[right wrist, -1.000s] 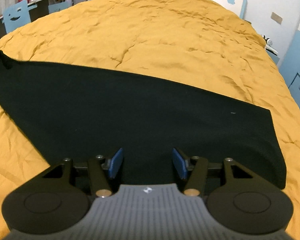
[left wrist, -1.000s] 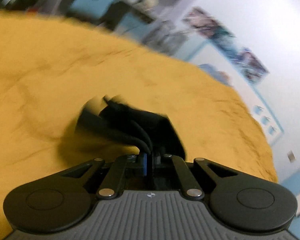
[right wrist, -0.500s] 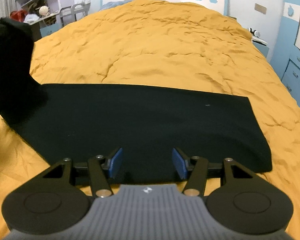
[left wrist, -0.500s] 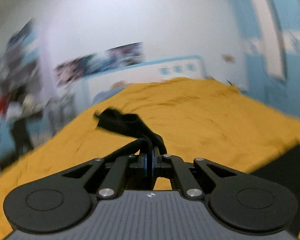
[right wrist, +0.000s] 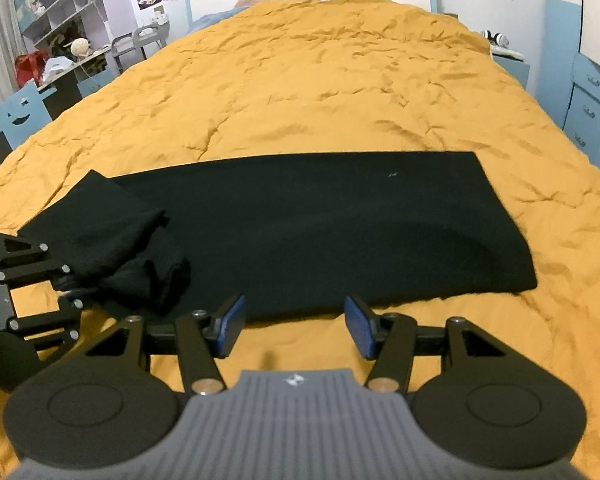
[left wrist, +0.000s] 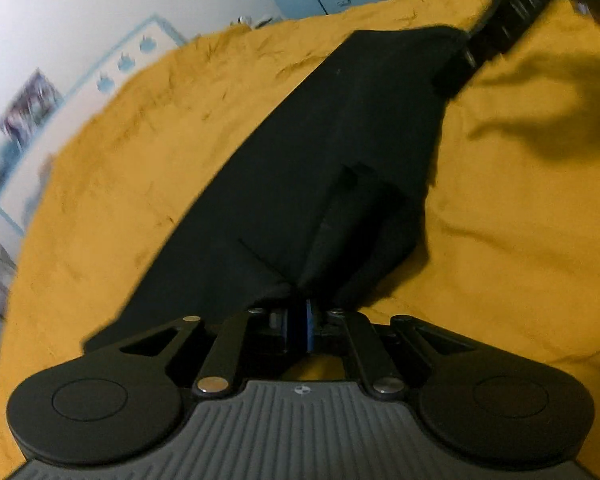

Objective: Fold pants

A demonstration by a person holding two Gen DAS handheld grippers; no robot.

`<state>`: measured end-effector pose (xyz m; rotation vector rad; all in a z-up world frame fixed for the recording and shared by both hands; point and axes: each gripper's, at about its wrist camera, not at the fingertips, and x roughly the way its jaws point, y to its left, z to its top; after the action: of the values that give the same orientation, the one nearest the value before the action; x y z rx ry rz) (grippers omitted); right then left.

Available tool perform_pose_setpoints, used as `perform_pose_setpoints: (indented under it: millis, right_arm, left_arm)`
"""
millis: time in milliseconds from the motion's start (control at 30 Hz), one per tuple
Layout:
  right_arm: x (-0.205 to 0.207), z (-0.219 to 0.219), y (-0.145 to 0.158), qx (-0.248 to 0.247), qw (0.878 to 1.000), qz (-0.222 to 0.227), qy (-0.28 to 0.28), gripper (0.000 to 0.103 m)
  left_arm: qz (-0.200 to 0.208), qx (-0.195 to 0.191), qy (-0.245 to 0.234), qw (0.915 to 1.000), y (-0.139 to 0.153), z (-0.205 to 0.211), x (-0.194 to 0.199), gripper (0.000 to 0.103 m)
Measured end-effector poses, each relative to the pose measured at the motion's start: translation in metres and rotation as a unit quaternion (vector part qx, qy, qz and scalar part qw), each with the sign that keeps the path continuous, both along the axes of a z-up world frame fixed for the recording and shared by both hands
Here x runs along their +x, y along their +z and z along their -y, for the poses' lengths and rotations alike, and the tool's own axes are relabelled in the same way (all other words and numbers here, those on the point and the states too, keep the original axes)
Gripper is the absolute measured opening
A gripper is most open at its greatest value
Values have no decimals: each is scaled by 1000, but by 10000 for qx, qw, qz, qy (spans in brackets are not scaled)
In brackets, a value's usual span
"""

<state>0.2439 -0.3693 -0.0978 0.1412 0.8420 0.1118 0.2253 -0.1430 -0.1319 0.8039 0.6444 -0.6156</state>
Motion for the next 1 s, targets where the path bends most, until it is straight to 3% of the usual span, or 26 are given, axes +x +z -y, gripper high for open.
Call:
perform_pose_setpoints:
  millis: [67,200,367,467,500,533,633,767,933,1000]
  right_arm:
    - [0,-3,0,48,10000,8,65,52]
    - [-2,-10,0,39,9997,35,217,52]
    - [-3,-12,1,71,9996,17,265,52]
    - [0,-14,2,151,9994,-1,323,52]
    - [1,-15,3,191,9992,-11,342,52]
    - [3,-16,4,260,9990,-24,369,52]
    - [10,-17,4,585,9973,-97,436,37]
    - [29,-17,2,1060,9934,-207,377,36]
    - [63,-22,-14,1702,9833,-594,269,32]
    - [73,-27,-25,1806,9795,-856,251,18]
  left_arm:
    - [-337,-274,101,9990,7,-3,8,14]
    - [-929,-1138,334,9886,29,-17,23,41]
    - [-1310,-1718,617,9744,40,-26,15,55]
    - [-1306,-1325,843,9789,36,-20,11,55]
    - [-1320,-1366,966,9770,37,-25,4,55]
    - [-1380,-1502,1092,9729,37,-30,2,55]
    - [-1515,-2033,1334,9581,48,-48,-7,55]
    - [-1211,-2559,1682,9442,70,-69,-11,55]
    - [-1003,-2359,2426,9356,67,-79,31,57]
    - [-1107,-2342,2641,9291,59,-84,47,57]
